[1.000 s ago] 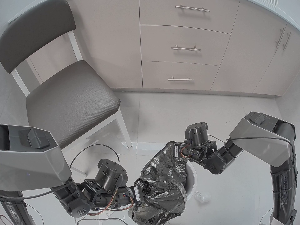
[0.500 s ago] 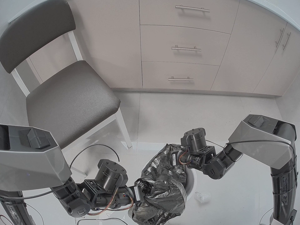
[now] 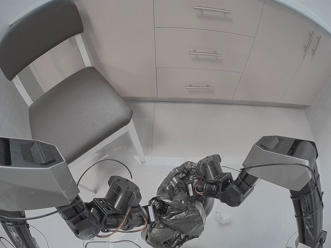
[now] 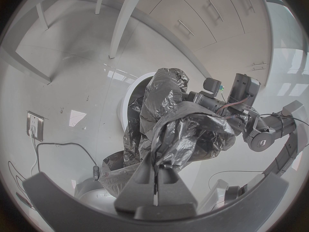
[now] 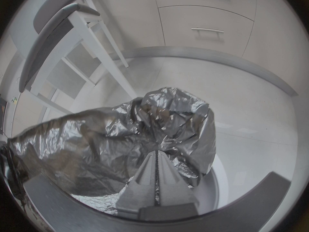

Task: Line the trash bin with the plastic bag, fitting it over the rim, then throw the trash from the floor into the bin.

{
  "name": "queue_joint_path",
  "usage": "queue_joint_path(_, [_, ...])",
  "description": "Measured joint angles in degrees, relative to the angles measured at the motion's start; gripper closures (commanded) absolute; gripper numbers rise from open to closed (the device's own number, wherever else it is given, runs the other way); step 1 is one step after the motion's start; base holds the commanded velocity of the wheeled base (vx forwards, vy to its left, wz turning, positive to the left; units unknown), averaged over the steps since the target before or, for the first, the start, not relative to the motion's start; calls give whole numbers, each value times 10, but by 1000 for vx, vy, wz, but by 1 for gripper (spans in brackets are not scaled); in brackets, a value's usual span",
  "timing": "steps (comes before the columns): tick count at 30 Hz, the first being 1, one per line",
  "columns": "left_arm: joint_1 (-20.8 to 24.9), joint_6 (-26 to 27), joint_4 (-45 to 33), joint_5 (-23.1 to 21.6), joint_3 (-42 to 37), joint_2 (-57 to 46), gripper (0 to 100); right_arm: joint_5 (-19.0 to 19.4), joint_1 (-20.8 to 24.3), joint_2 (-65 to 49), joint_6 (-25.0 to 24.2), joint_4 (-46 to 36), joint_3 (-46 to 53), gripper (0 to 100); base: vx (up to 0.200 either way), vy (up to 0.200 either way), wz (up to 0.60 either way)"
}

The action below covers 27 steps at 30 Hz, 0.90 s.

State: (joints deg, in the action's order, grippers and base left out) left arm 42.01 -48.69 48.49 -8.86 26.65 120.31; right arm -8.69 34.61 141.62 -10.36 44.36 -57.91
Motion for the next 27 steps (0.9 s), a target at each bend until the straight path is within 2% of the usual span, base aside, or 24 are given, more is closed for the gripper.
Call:
queue_joint_path(14, [2, 0, 0, 0, 0, 1, 100, 0, 1, -10, -3, 9, 37, 100, 0, 0, 0])
queue_joint_path(27, [2, 0, 0, 0, 0, 2, 100, 4, -3, -117, -22, 34, 72, 100, 0, 0, 0])
